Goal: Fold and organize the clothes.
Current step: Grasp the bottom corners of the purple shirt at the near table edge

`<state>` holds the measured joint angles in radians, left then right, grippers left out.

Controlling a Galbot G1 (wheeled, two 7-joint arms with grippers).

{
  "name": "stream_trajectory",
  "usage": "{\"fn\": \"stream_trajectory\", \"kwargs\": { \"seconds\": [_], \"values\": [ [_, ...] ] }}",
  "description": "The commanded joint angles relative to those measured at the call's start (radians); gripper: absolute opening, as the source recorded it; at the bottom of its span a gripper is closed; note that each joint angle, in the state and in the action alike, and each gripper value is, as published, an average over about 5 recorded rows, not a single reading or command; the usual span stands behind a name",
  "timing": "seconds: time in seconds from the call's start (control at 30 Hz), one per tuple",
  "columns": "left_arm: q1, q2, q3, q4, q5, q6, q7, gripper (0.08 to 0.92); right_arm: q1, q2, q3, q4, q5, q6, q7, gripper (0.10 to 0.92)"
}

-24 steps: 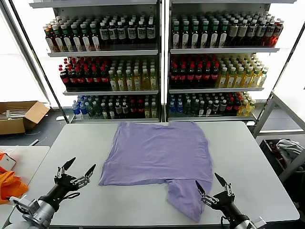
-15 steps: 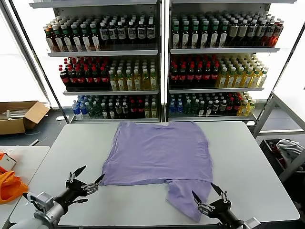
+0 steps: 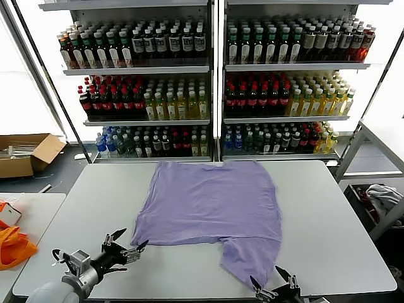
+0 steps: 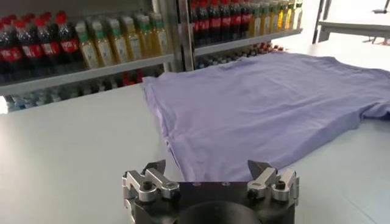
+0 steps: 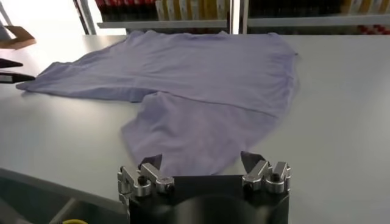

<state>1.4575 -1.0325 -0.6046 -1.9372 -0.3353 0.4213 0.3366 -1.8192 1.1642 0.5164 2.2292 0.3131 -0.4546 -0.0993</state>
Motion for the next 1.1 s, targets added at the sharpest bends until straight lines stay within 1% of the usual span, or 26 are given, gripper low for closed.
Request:
{"fn": "stream_trajectory", "kwargs": {
  "seconds": [0.03, 0.1, 0.17, 0.27, 0.5, 0.77, 0.87, 0.97, 1.03, 1.1],
  "values": [
    [-0.039, 0.022, 0.034, 0.038, -0.021, 0.016, -0.021, 0.823, 0.004, -0.004, -0.032, -0.007, -0.002, -0.039, 0.023, 0.815],
    [-0.055, 0.019, 0.037, 0.052, -0.025, 0.016, -0.024, 0.823, 0.014, -0.003, -0.044, -0.016, -0.003, -0.041, 0.026, 0.782],
    [-0.069, 0.017, 0.041, 0.07, -0.028, 0.017, -0.024, 0.822, 0.022, 0.0, -0.052, -0.025, -0.004, -0.04, 0.028, 0.724],
    [-0.082, 0.014, 0.052, 0.098, -0.027, 0.018, -0.023, 0.787, 0.032, 0.004, -0.059, -0.035, -0.003, -0.036, 0.03, 0.638],
    [-0.078, 0.003, 0.066, 0.122, -0.017, 0.017, -0.017, 0.594, 0.026, 0.004, -0.061, -0.029, 0.001, -0.027, 0.032, 0.438],
    [-0.063, 0.004, 0.066, 0.112, -0.016, 0.018, -0.004, 0.36, 0.021, 0.001, -0.057, -0.018, 0.001, 0.001, 0.026, 0.204],
    [-0.06, 0.003, 0.064, 0.105, -0.016, 0.018, -0.004, 0.273, 0.021, -0.007, -0.056, -0.011, 0.004, 0.017, 0.015, 0.133],
    [-0.05, 0.003, 0.058, 0.091, -0.017, 0.017, -0.004, 0.186, 0.022, -0.016, -0.053, -0.001, 0.008, 0.031, 0.004, 0.107],
    [-0.043, 0.003, 0.051, 0.08, -0.017, 0.017, -0.004, 0.133, 0.019, -0.023, -0.052, 0.008, 0.01, 0.036, -0.002, 0.107],
    [-0.034, 0.003, 0.042, 0.064, -0.018, 0.016, -0.006, 0.103, 0.01, -0.031, -0.047, 0.022, 0.014, 0.038, -0.006, 0.107]
  ]
}}
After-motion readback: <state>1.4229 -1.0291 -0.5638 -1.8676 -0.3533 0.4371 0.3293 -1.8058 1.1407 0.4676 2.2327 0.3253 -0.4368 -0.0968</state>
